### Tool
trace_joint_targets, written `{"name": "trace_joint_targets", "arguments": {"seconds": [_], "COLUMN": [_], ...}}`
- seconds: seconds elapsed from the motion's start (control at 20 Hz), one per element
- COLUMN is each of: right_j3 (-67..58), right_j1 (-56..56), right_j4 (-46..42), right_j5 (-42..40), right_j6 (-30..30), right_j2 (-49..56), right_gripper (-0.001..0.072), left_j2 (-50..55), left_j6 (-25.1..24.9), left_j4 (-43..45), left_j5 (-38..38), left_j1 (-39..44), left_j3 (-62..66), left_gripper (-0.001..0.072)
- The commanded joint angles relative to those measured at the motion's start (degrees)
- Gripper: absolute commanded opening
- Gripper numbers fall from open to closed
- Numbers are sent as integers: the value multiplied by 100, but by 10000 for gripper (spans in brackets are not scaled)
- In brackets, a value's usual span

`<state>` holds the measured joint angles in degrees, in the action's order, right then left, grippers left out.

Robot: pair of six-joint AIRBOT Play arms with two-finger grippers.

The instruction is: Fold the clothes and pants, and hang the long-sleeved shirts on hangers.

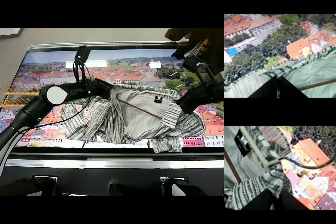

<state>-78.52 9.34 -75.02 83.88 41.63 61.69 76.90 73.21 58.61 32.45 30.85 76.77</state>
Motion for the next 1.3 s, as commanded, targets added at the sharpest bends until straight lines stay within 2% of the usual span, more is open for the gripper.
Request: {"name": "trace_joint_targets", "arguments": {"seconds": [0.0,0.3,0.5,0.7,0.85,1.0,1.25], "right_j3": [-4,-4,-4,-2,-2,-4,-2], "right_j1": [4,2,2,-391,-988,-1349,-1773], "right_j4": [-446,-501,-463,-743,-1410,-1880,-1910], "right_j5": [-31,-221,-817,-997,-1543,-2109,-2074], "right_j6": [302,608,769,758,780,1084,1320], "right_j2": [-85,-221,-210,-96,-7,-11,-9], "right_gripper": [37,37,37,36,36,36,36], "left_j2": [24,155,160,160,160,179,240], "left_j6": [7,72,785,1344,1388,1388,1687], "left_j4": [101,35,35,35,37,55,4], "left_j5": [-26,-2,415,960,1351,1838,1818], "left_j1": [-7,-4,-7,-7,-17,-48,-33], "left_j3": [4,111,549,876,994,992,994], "left_gripper": [33,33,33,33,33,33,33]}}
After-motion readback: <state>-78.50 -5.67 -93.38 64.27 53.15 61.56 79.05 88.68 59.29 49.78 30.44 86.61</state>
